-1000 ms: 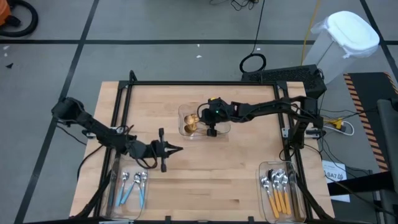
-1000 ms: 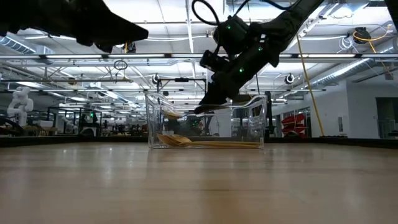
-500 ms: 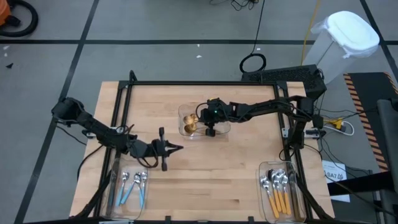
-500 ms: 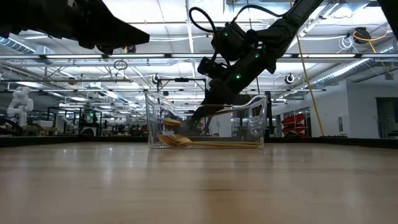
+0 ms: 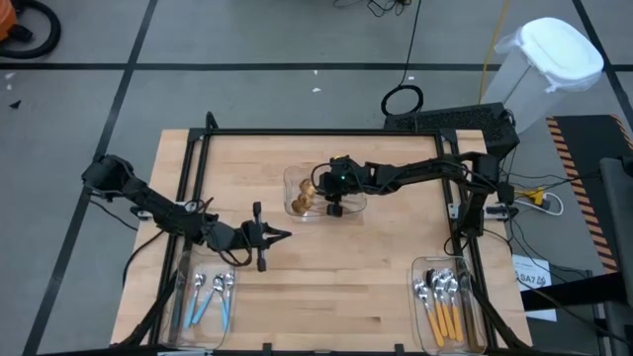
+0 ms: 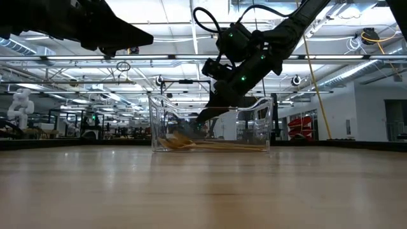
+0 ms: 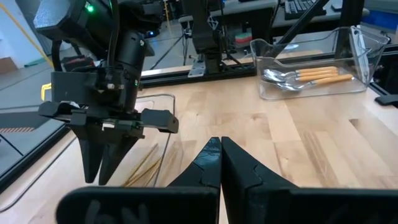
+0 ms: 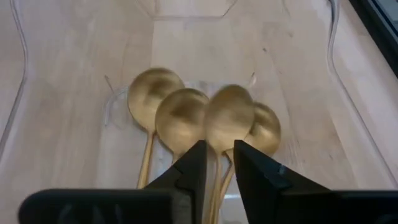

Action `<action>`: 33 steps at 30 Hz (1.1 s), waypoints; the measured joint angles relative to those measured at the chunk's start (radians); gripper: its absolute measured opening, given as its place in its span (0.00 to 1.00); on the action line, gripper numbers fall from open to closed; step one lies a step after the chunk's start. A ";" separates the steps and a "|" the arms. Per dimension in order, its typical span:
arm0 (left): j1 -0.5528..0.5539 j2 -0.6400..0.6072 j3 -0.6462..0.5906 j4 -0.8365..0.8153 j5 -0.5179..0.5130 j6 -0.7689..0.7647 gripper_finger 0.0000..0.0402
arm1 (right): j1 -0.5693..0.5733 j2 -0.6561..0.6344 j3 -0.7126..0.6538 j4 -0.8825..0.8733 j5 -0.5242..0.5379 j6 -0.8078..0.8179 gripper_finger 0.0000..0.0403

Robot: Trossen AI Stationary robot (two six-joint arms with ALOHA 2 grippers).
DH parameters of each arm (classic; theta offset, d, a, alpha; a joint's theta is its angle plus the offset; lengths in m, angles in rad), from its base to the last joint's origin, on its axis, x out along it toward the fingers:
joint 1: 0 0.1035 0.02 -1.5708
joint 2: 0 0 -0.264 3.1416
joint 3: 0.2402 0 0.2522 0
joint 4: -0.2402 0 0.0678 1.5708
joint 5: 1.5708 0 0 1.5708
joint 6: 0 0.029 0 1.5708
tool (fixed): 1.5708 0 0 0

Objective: Sort silverware by color (type)
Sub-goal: Return to Home Position

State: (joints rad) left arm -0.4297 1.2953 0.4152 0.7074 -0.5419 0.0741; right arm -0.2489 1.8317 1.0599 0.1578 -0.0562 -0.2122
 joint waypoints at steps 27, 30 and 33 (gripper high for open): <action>0.053 0.000 0.001 -0.085 -0.008 -0.173 0.00 | 0.506 -0.433 -0.206 -0.112 0.196 0.175 0.25; 0.064 -0.002 0.001 -0.082 0.016 -0.121 0.00 | 0.567 -0.436 -0.261 -0.034 0.270 0.177 0.25; 0.091 -0.026 0.001 -0.093 0.088 -0.067 0.00 | 0.603 -0.447 -0.293 -0.042 0.333 0.177 0.25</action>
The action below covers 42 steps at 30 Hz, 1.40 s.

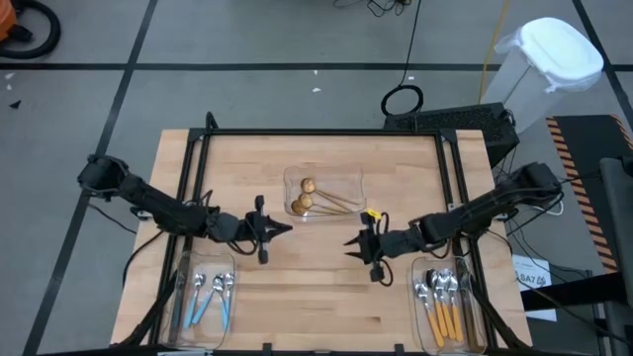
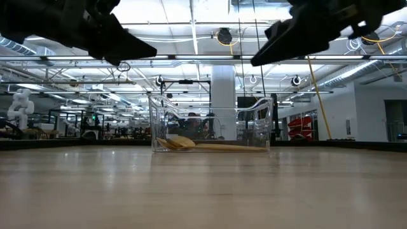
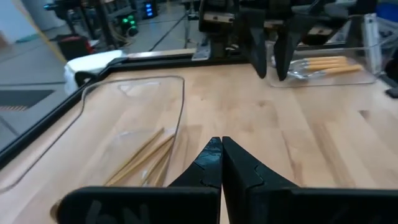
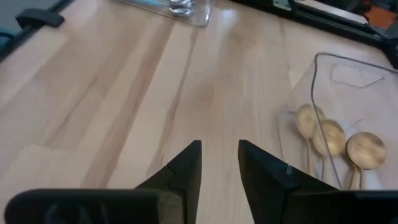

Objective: Sort silverware by color (type)
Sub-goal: Return to Home Position

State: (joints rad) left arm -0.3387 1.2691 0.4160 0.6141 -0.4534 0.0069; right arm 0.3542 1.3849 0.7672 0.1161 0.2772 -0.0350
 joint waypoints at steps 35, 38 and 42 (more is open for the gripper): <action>0.044 -0.289 -0.217 -0.039 0.075 0.044 0.00 | -0.099 -0.717 -0.650 0.274 -0.045 -0.119 0.00; 0.059 -0.289 -0.259 0.002 0.095 0.046 0.00 | -0.105 -0.717 -0.659 0.269 -0.046 -0.121 0.00; 0.073 -0.298 -0.314 0.048 0.119 0.039 0.00 | -0.106 -0.717 -0.680 0.278 -0.046 -0.121 0.00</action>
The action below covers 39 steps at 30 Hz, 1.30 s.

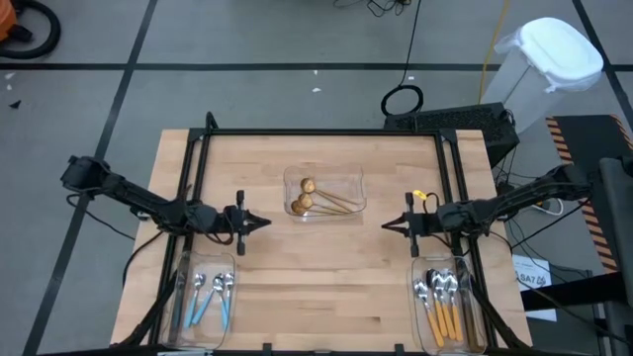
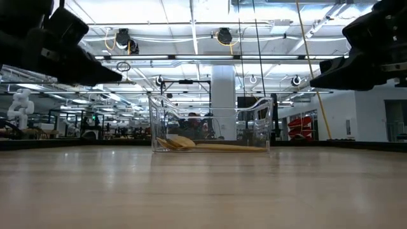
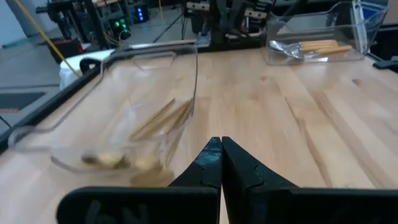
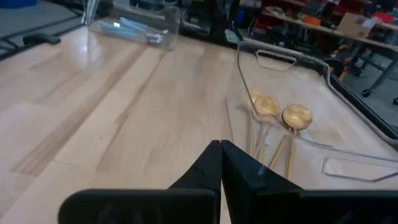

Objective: Sort silverware by color (type)
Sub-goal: Return to Home Position

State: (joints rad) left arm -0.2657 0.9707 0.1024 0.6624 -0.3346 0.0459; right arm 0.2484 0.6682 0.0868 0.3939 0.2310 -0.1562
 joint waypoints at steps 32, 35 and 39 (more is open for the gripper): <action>0.004 -0.446 -0.094 -0.312 -0.004 0.012 0.00 | 0.000 -0.121 -0.047 -0.033 0.002 -0.011 0.01; 0.004 -0.459 -0.094 -0.332 -0.005 0.002 0.00 | 0.000 -0.144 -0.062 -0.036 0.002 -0.010 0.01; 0.004 -0.462 -0.094 -0.333 -0.006 -0.006 0.00 | -0.001 -0.171 -0.071 -0.047 0.003 -0.004 0.01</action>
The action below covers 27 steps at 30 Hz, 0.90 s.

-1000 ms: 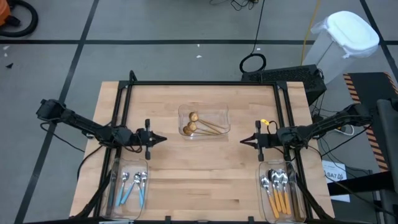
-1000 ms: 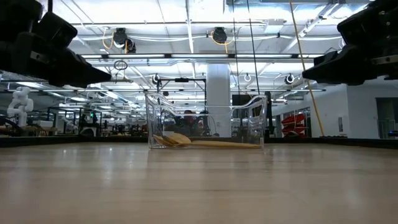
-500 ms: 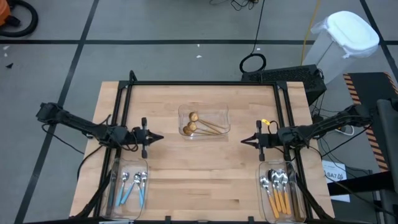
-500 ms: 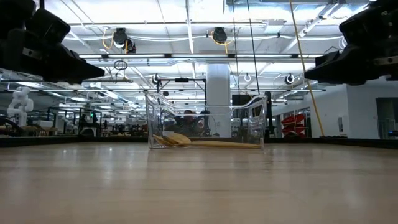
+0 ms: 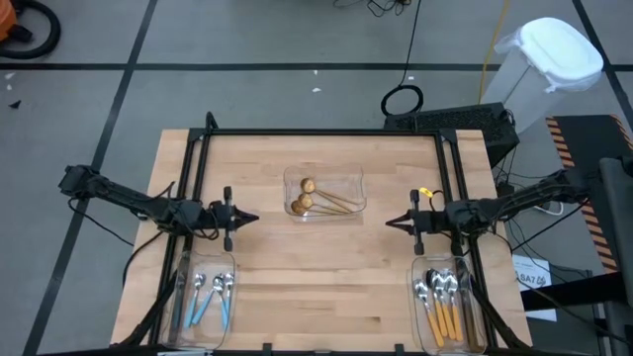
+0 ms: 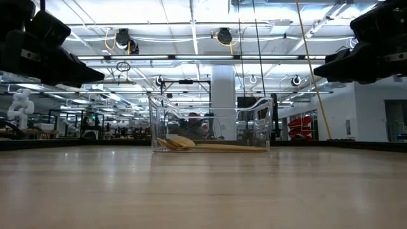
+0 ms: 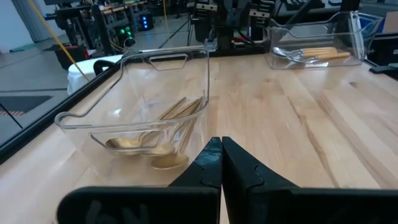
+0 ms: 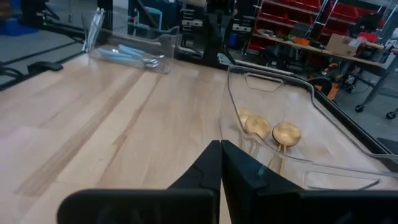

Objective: Sort silverware by color (type)
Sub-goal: Return to Home Position

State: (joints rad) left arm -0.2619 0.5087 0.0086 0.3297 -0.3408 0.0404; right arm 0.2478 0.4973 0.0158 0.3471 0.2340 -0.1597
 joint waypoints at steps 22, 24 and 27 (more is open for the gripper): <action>-0.021 0.000 0.000 -0.022 0.000 -0.050 0.00 | -0.001 -0.394 0.000 -0.252 -0.112 -0.047 0.01; -0.021 0.000 0.000 -0.021 0.000 -0.050 0.00 | -0.001 -0.446 -0.001 -0.274 -0.146 -0.055 0.01; -0.021 0.000 0.000 -0.021 0.000 -0.048 0.00 | -0.001 -0.498 -0.001 -0.303 -0.160 -0.065 0.01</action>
State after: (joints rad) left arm -0.2829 0.5091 0.0086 0.3084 -0.3408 -0.0075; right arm 0.2470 -0.0002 0.0151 0.0436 0.0738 -0.2242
